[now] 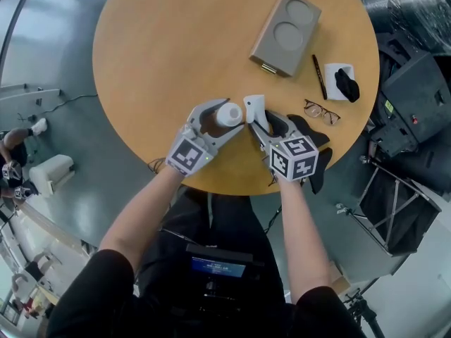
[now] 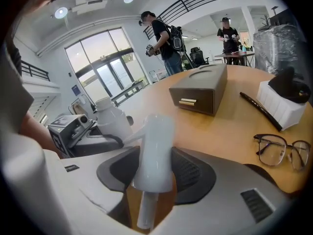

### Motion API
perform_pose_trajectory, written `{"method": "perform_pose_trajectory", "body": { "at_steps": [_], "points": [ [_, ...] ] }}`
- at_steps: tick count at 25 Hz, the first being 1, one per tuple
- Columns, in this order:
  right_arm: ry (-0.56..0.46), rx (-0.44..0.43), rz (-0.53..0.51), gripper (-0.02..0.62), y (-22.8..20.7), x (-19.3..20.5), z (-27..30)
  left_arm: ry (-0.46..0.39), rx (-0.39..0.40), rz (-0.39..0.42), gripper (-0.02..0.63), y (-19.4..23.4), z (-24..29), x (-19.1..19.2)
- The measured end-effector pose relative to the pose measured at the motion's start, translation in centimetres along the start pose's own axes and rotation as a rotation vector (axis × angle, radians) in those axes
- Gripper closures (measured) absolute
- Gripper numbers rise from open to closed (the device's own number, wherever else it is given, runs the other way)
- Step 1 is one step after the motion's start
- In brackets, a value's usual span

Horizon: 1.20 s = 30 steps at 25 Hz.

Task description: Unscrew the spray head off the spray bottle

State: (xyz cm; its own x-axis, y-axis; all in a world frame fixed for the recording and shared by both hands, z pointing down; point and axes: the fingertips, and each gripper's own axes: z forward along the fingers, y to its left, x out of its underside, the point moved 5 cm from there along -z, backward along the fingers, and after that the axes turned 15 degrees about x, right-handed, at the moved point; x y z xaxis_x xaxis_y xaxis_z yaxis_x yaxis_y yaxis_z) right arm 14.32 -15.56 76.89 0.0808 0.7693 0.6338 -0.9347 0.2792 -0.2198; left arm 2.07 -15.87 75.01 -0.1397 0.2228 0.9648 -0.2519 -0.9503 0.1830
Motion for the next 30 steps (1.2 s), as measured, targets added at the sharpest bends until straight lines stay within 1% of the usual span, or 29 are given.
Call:
{"method": "perform_pose_trajectory", "body": {
  "at_steps": [4,8,10,13,15,17,21,24,26,28,29,30],
  "points": [
    [0.002,0.005,-0.019,0.374,0.1,0.4,0.5,0.014,0.003,0.003,0.298,-0.2,-0.2,0.5],
    [0.021,0.008,-0.051,0.374,0.6,0.7,0.6,0.082,0.019,0.020,0.291,-1.0,-0.7,1.4],
    [0.025,0.015,-0.064,0.374,1.1,0.9,0.6,0.099,0.022,0.022,0.290,-1.2,-1.0,1.7],
    [0.018,0.017,-0.066,0.373,1.7,0.8,0.3,0.090,0.024,0.008,0.287,-1.4,-1.2,1.4],
    [0.008,0.009,-0.065,0.349,2.2,0.5,-0.2,0.091,0.031,0.007,0.272,-2.0,-1.7,1.0],
    [-0.004,0.007,-0.071,0.340,2.5,0.1,-0.7,0.089,0.038,0.000,0.258,-2.3,-2.3,0.6],
    [-0.029,0.030,-0.074,0.339,3.0,-0.3,-2.5,0.089,0.039,-0.027,0.258,-2.9,-4.1,-0.1],
    [-0.055,0.044,-0.070,0.339,3.9,-0.9,-5.0,0.094,0.016,-0.033,0.258,-3.9,-6.2,-1.6],
    [-0.087,0.034,-0.061,0.339,5.0,-1.8,-7.5,0.090,0.009,-0.037,0.258,-5.1,-8.1,-3.6],
    [-0.148,0.002,-0.037,0.339,6.5,-3.6,-10.2,0.090,0.027,-0.011,0.262,-6.3,-9.8,-6.3],
    [-0.183,-0.020,-0.026,0.339,7.3,-4.7,-11.6,0.089,0.040,0.006,0.280,-6.9,-10.6,-7.7],
    [-0.219,-0.043,-0.019,0.339,8.2,-5.7,-13.0,0.082,0.052,0.019,0.281,-7.6,-11.2,-9.1]
  ]
}}
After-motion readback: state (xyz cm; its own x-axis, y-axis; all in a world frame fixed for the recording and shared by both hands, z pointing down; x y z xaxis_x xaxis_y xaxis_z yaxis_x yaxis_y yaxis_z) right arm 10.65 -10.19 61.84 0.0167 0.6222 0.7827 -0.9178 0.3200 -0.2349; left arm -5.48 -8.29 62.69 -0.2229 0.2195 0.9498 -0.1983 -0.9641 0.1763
